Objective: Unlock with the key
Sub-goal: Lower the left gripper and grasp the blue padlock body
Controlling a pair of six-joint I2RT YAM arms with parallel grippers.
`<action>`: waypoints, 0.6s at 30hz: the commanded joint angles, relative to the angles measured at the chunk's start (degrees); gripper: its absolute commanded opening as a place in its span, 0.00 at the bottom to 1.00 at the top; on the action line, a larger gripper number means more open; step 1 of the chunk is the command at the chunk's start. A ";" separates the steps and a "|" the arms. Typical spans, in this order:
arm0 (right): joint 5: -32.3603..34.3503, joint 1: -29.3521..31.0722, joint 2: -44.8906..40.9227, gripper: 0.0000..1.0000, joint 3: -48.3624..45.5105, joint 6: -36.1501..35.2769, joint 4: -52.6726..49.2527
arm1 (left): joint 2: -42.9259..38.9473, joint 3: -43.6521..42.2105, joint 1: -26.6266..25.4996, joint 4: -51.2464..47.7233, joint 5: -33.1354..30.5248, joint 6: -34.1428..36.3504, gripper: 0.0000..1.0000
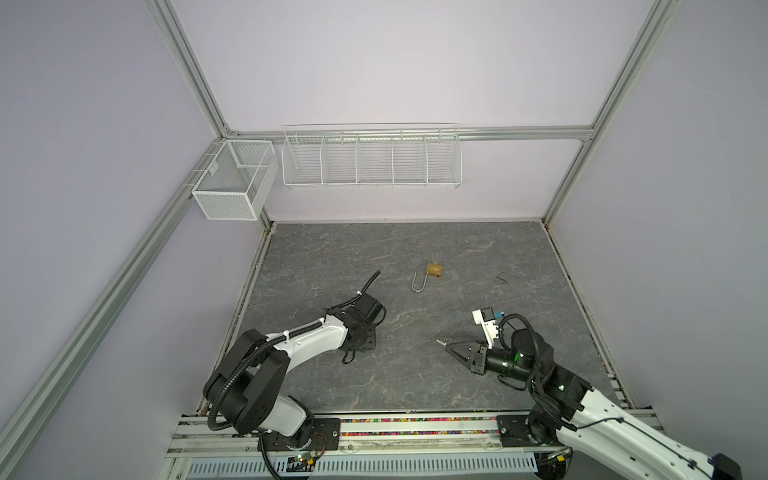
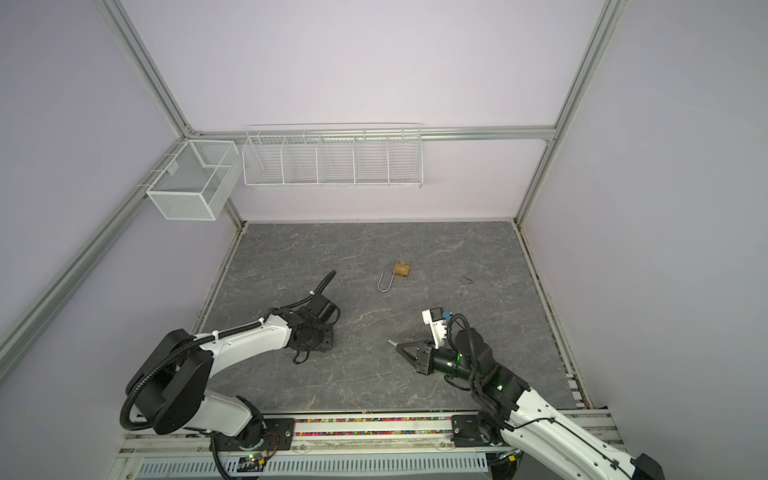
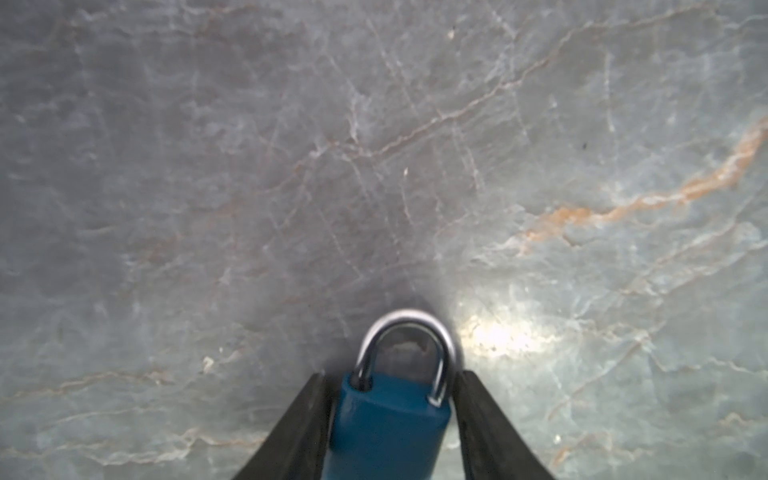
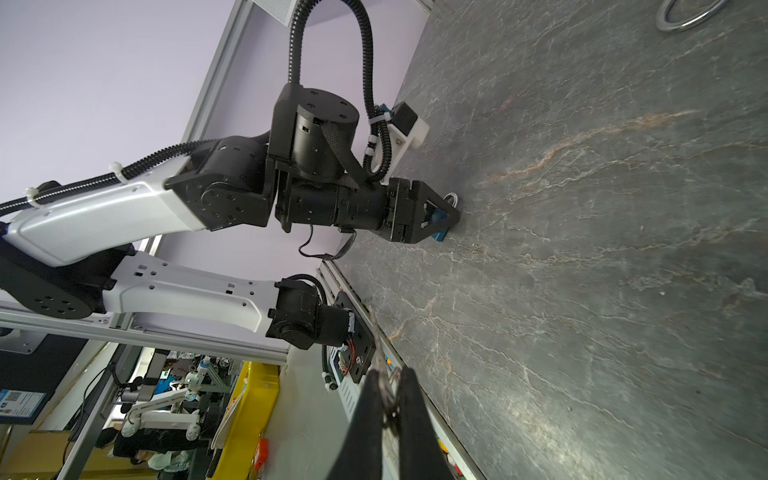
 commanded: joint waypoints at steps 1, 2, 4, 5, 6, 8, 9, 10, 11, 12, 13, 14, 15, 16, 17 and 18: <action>0.15 -0.30 -0.09 0.06 1.27 -0.50 0.66 | 0.39 -2.55 0.24 -2.28 3.38 -0.66 0.54; 0.35 -0.22 -0.22 0.06 1.19 -0.50 0.66 | 0.47 -2.52 0.24 -2.20 3.38 -0.36 0.54; 0.32 -0.25 -0.29 0.06 1.25 -0.57 0.45 | 1.19 -1.90 0.20 -2.77 3.49 -0.07 0.51; 0.38 -0.30 -0.32 0.06 1.26 -0.59 0.40 | 1.56 -1.48 0.24 -3.11 3.21 -0.06 0.50; 0.38 -0.30 -0.27 0.06 1.26 -0.51 0.48 | 1.83 -1.15 0.24 -3.16 2.85 0.10 0.50; 0.28 -0.30 -0.28 0.06 1.20 -0.48 0.58 | 2.61 -0.19 0.23 -3.25 2.20 0.57 0.48; 0.23 -0.29 -0.28 0.06 1.18 -0.50 0.53 | 3.24 0.27 0.24 -3.33 2.15 0.79 0.46; 0.19 -0.30 -0.35 0.06 1.26 -0.46 0.42 | 3.96 0.72 0.20 -3.50 2.35 0.98 0.45; 0.28 -0.30 -0.56 0.06 1.35 -0.42 0.19 | 4.41 0.90 0.24 -3.60 2.69 0.99 0.42; 0.37 -0.25 -0.90 0.06 1.37 -0.42 -0.10 | 4.63 0.81 0.24 -3.33 3.28 0.91 0.39; 0.63 -0.30 -1.49 0.06 1.24 -0.42 -0.41 | 4.53 0.51 0.23 -2.79 3.96 0.75 0.35; 0.97 -0.34 -2.06 0.06 1.05 -0.42 -0.71 | 4.31 0.07 0.24 -2.07 4.68 0.44 0.31; 1.44 -0.30 -2.49 0.06 0.71 -0.50 -1.07 | 3.97 -0.38 0.23 -1.21 5.55 -0.23 0.21; 1.66 -0.29 -2.71 0.06 0.28 -0.66 -1.05 | 3.62 -0.73 0.19 -0.39 6.56 -1.28 0.09; 1.71 -0.34 -2.72 0.06 -0.21 -0.76 -0.80 | 3.22 -1.03 0.15 0.70 7.93 -2.51 0.02; 1.76 -0.32 -2.55 0.06 -0.83 -0.84 -0.02 | 2.60 -1.52 0.15 2.46 9.76 -4.23 0.00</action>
